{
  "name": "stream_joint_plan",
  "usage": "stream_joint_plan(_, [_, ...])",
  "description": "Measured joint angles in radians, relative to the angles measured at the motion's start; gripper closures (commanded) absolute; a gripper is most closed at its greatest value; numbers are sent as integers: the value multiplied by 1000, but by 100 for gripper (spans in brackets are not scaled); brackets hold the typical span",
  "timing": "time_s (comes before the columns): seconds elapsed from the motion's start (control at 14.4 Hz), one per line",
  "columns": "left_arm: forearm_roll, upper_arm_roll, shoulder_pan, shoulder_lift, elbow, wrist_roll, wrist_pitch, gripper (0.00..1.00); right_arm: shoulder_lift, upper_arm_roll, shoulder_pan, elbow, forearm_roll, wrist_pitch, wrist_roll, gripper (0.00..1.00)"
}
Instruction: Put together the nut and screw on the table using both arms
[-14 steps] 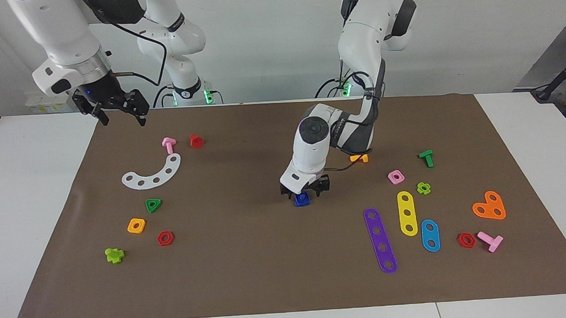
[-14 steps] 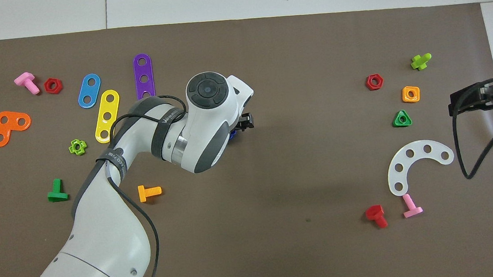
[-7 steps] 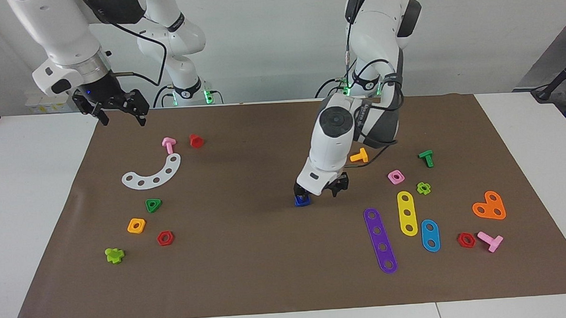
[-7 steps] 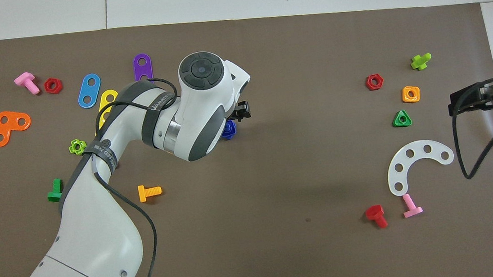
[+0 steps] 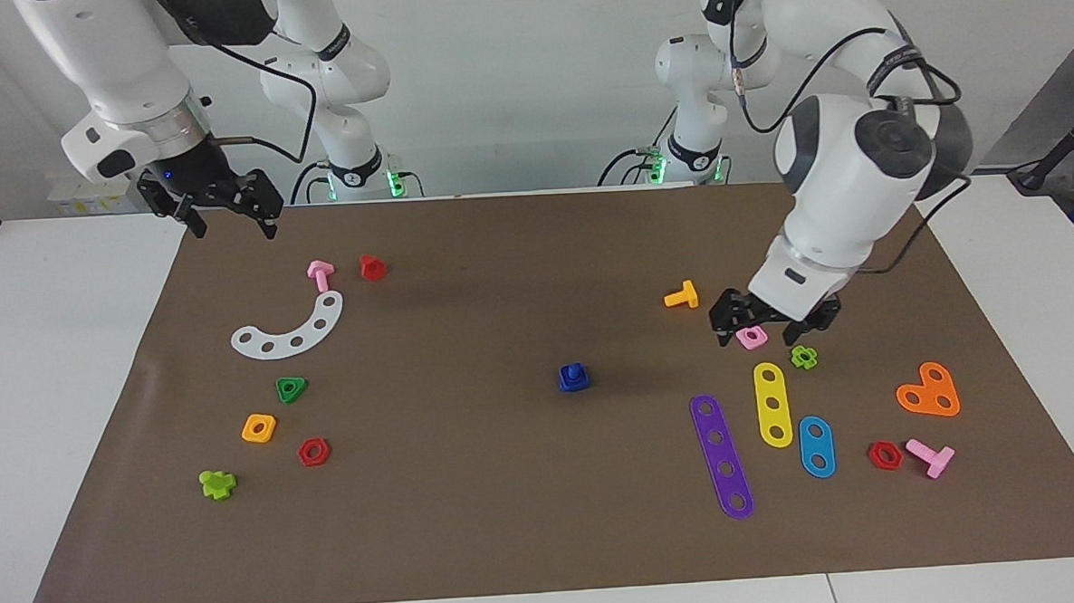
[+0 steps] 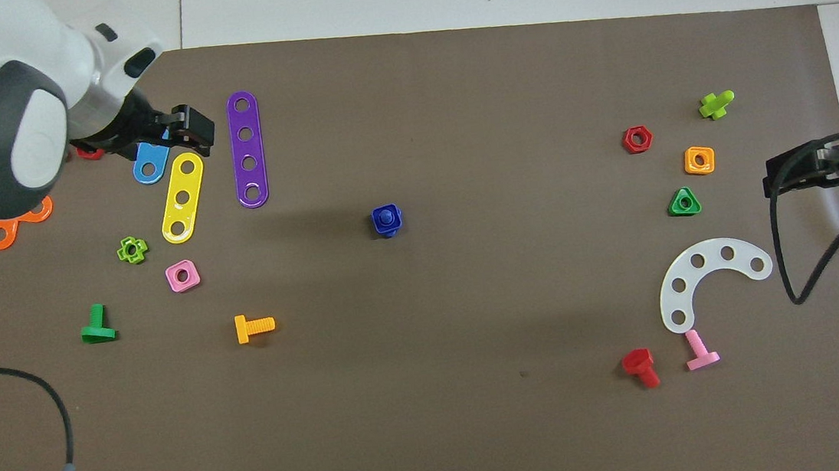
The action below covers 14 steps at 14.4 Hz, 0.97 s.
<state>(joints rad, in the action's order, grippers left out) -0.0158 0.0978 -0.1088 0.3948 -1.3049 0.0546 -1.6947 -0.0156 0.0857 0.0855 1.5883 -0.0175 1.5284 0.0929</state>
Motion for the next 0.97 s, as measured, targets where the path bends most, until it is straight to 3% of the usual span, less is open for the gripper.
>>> stream_joint_plan(0.35, [4,-5,162,-100,-181,-188,0,0,0,0,0,2,0,14,0,0])
stream_joint_plan(0.97, [13,10,143,-337,-275,-81,75,0,0,0,0,3,0,14,0,0])
